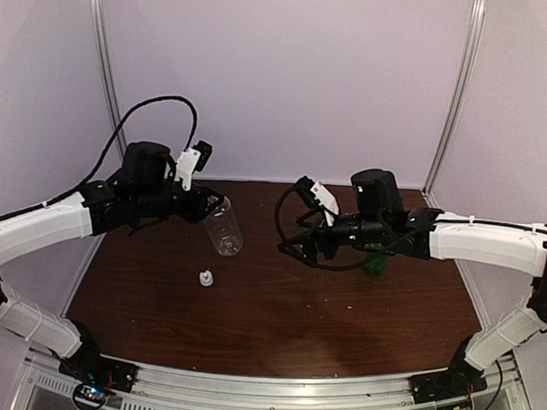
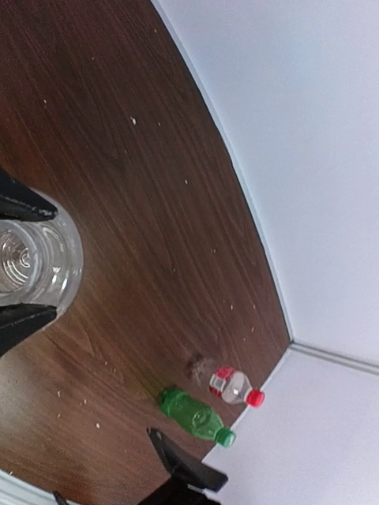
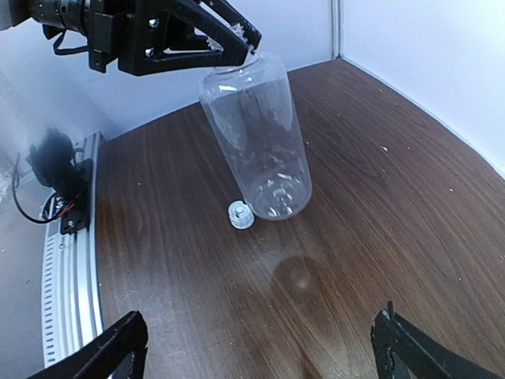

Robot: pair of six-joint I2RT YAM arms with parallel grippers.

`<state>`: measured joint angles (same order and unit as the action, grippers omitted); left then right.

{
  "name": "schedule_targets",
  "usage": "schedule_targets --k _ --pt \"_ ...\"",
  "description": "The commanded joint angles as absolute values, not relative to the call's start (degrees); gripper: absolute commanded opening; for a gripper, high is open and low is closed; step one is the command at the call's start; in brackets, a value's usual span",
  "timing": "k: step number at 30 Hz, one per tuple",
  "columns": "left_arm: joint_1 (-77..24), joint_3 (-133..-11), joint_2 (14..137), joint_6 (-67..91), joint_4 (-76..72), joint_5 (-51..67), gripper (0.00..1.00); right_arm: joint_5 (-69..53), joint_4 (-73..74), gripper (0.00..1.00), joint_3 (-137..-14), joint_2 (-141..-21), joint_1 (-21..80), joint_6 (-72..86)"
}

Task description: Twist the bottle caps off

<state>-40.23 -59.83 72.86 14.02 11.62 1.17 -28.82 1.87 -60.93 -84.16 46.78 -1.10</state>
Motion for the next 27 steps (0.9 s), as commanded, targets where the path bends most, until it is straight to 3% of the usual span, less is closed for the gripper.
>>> schedule_targets --k 1,25,27 --pt "-37.06 -61.03 74.93 14.58 9.89 -6.35 0.00 -18.85 5.80 1.00 -62.75 -80.23 45.75 0.00" --pt "-32.52 -54.84 82.56 14.50 7.31 -8.02 0.00 -3.89 19.72 1.00 -61.29 -70.83 34.36 5.24" --pt "-32.51 -54.36 82.44 14.49 7.25 -8.09 0.03 -2.72 20.95 1.00 -61.17 -69.91 33.13 5.44"
